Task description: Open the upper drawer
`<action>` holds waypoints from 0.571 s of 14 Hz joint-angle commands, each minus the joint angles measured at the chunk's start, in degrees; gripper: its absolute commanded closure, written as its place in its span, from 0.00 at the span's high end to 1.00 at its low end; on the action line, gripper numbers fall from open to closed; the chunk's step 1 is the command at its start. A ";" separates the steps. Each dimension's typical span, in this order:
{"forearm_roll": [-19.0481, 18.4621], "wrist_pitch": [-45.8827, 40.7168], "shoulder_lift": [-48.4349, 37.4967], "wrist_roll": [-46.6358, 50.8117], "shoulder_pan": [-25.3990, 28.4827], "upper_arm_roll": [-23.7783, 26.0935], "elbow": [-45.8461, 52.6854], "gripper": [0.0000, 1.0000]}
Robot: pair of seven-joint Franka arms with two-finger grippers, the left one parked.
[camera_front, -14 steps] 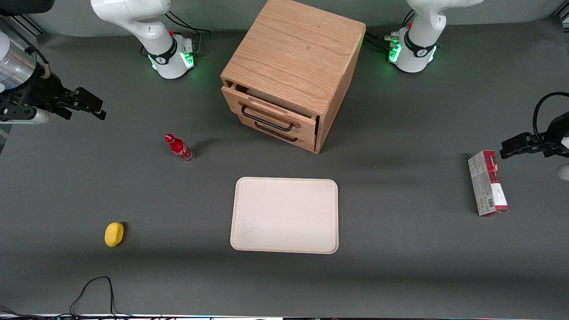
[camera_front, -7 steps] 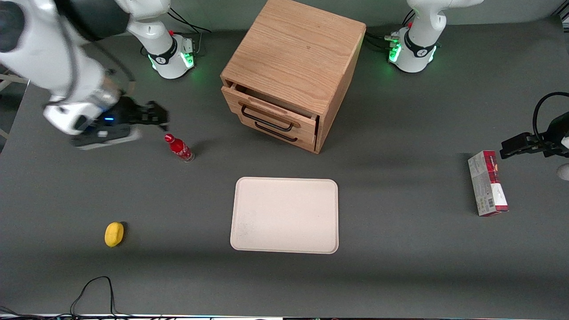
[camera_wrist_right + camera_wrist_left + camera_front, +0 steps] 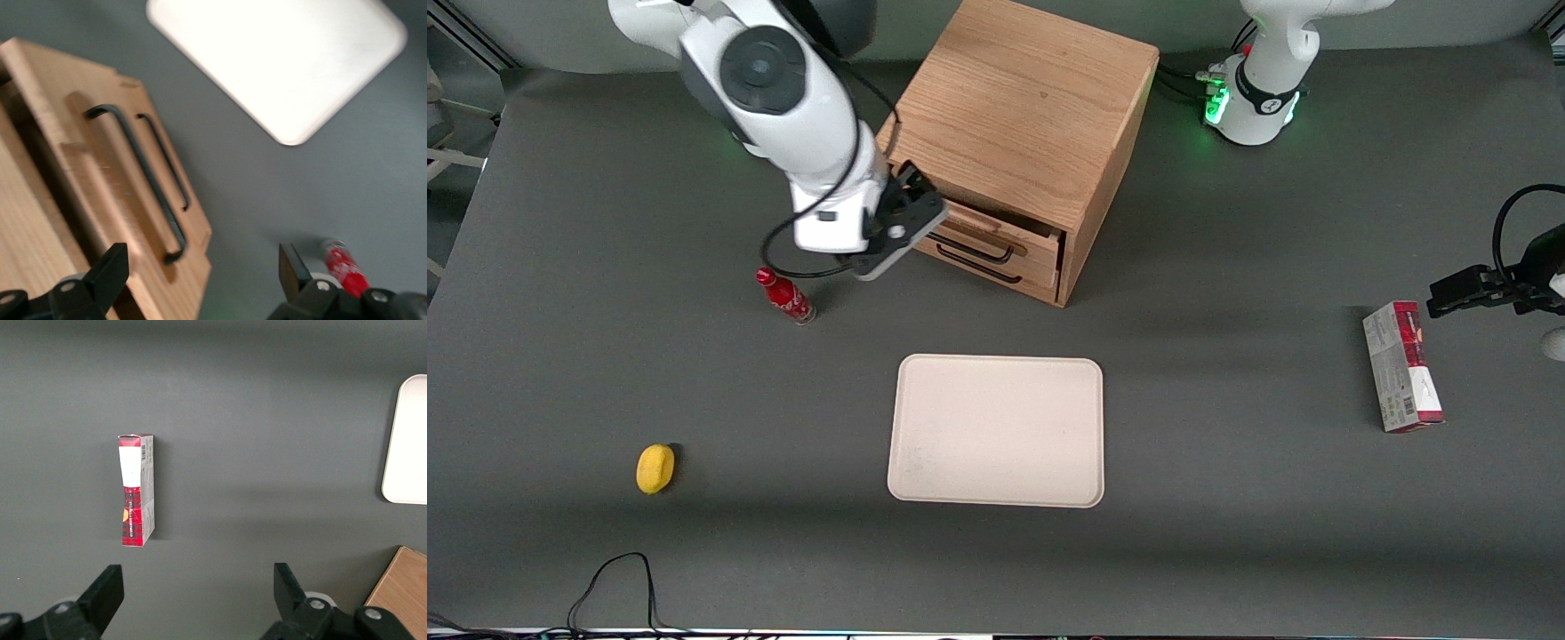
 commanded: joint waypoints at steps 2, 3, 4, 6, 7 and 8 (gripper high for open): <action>-1.28 1.06 8.62 -2.44 -0.42 3.74 2.35 1.00; -1.63 3.08 9.33 -2.44 -0.42 3.75 1.82 1.00; -1.81 4.67 10.38 -2.79 -0.42 3.75 1.21 1.00; -2.42 6.78 12.23 -3.06 -0.33 3.75 1.11 1.00; -3.21 7.23 12.85 -3.06 -0.33 3.75 1.11 1.00; -4.17 7.84 13.55 -3.06 -0.33 3.75 1.11 1.00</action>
